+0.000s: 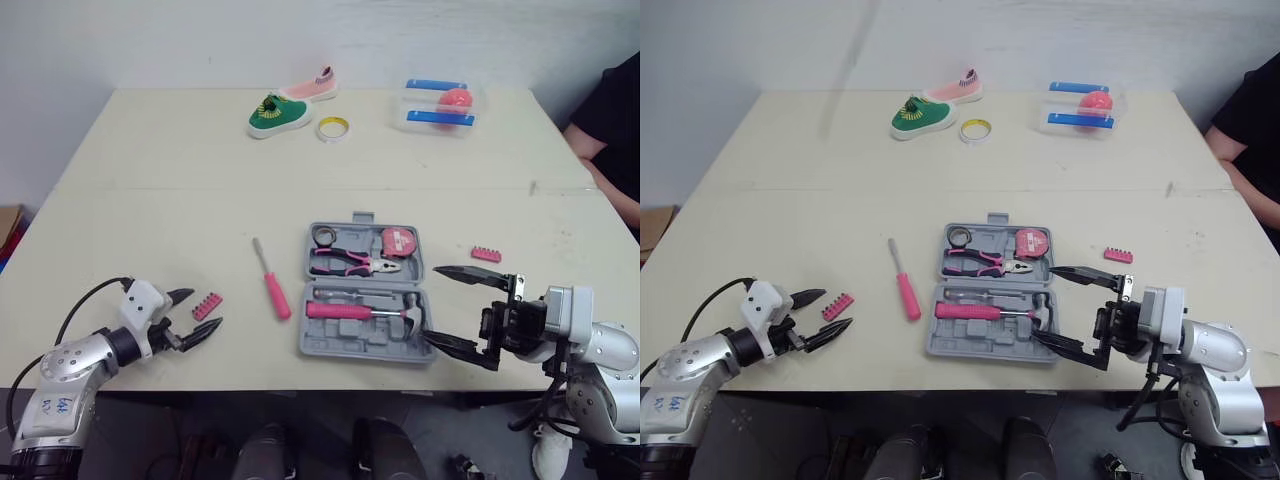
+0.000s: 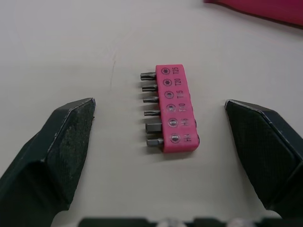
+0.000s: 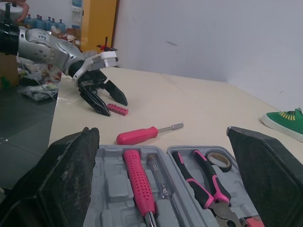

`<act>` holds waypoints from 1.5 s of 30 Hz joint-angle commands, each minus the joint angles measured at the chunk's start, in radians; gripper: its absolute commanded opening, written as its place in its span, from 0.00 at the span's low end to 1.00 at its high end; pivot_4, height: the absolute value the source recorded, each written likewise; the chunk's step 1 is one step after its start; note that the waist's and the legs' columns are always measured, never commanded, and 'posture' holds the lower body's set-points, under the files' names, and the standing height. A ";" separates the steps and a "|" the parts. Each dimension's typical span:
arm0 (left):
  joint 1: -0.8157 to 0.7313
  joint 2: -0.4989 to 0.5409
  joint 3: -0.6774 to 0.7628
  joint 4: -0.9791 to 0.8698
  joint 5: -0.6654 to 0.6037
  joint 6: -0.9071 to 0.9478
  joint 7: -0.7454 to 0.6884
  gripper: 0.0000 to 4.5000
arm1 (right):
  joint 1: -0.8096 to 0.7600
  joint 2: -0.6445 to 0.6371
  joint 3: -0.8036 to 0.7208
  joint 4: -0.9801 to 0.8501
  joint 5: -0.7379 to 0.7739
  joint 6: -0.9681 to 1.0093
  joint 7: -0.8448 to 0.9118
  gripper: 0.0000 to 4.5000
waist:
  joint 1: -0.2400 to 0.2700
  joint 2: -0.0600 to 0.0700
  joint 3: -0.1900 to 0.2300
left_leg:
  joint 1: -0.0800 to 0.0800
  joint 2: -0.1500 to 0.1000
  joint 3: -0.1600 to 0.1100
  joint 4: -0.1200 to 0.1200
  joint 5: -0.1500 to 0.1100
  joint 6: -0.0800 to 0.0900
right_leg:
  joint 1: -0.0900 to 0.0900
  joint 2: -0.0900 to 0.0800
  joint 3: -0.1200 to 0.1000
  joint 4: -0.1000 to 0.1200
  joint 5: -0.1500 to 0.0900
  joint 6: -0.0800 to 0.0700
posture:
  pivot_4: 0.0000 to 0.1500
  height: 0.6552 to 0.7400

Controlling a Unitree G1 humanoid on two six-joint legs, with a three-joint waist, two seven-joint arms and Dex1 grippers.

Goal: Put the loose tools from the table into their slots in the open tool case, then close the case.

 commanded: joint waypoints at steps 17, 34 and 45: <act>0.004 -0.039 0.063 -0.031 -0.083 -0.029 -0.010 0.15 | 0.011 0.011 -0.033 0.098 -0.028 -0.090 0.058 1.00 | 0.000 0.003 -0.002 | 0.002 0.001 0.000 -0.002 0.001 -0.001 | 0.001 0.000 0.000 0.000 0.000 -0.001 | 1.00 1.00; -0.470 0.169 -0.475 -0.443 -0.008 0.358 -0.246 0.15 | 0.041 -0.053 -0.095 0.191 -0.039 -0.104 0.108 1.00 | 0.017 0.000 0.000 | -0.001 0.000 0.001 -0.002 0.008 -0.001 | -0.001 0.005 0.000 -0.002 0.000 0.000 | 1.00 1.00; -0.669 0.052 -0.736 -0.402 0.166 0.500 -0.215 0.15 | 0.056 -0.053 -0.081 0.067 -0.052 -0.029 0.021 1.00 | 0.026 -0.004 0.002 | -0.003 0.000 -0.001 0.002 0.010 0.000 | -0.001 0.004 0.003 0.000 0.001 0.000 | 1.00 1.00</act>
